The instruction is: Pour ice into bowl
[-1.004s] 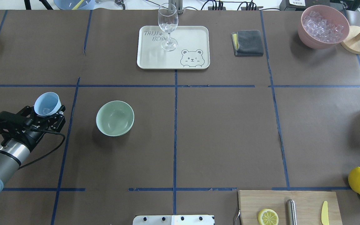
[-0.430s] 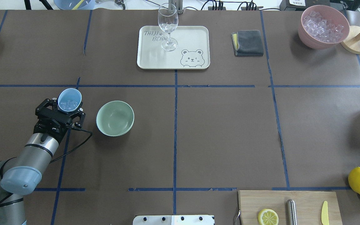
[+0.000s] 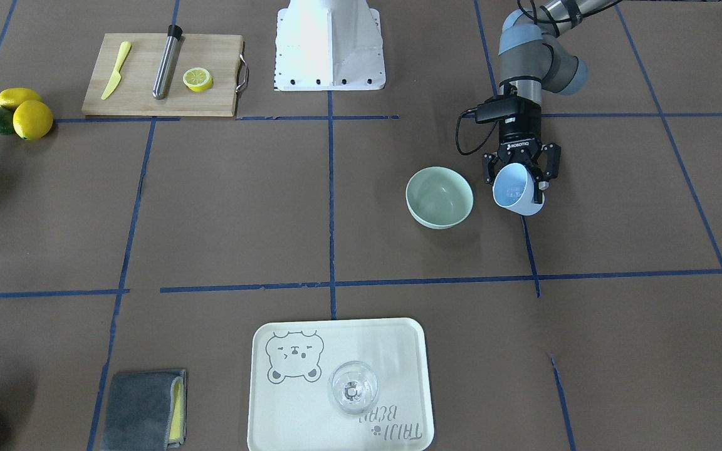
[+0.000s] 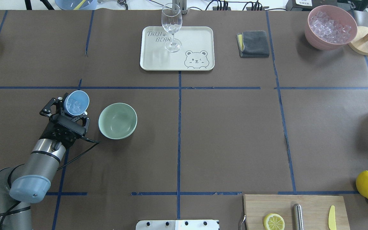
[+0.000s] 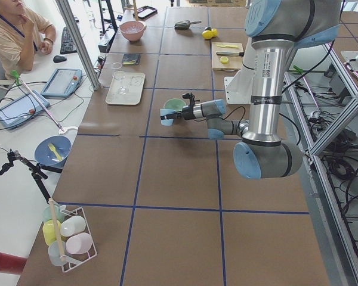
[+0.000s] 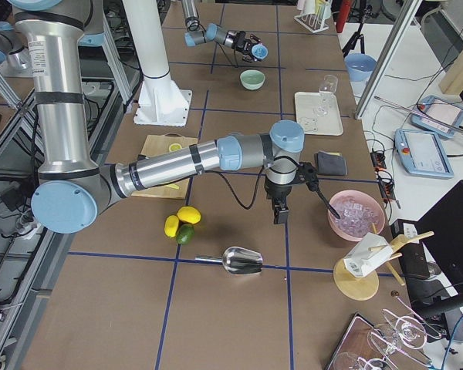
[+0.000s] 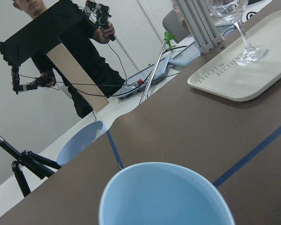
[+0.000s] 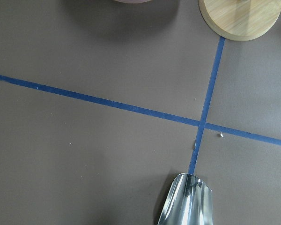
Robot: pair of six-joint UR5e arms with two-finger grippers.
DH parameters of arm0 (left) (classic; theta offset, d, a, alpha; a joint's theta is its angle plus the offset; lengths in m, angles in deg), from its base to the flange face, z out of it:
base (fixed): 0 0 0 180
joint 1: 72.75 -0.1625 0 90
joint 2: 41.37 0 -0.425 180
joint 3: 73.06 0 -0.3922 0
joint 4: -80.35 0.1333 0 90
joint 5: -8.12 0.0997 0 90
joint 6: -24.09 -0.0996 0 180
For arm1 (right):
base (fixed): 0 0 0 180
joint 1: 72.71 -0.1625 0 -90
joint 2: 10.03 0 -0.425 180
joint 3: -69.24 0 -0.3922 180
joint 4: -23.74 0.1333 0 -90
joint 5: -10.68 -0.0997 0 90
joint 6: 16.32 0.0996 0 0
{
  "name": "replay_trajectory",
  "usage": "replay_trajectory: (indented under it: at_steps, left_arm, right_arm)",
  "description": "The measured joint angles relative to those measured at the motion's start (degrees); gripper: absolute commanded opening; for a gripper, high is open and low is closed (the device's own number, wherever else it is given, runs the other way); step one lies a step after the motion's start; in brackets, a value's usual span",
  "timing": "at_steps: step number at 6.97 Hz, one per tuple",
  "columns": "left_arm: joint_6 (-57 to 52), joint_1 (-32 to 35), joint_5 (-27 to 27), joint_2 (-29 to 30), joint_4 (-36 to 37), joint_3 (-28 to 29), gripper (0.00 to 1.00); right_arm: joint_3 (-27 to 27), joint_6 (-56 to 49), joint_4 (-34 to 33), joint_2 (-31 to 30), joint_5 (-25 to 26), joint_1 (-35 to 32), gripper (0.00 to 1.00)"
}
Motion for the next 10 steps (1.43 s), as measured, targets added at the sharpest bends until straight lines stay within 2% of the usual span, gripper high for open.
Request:
replay_trajectory:
  at_steps: [3,10]
  left_arm:
    - [-18.0,-2.1,1.2,2.3,0.1,0.1,0.00]
    - [-51.8,-2.4,1.4,2.8,0.2,0.8,0.00]
  right_arm:
    - [0.0,0.0,0.0,-0.2,-0.1,-0.3,1.00]
    - [-0.1,0.0,0.0,-0.5,-0.1,-0.4,1.00]
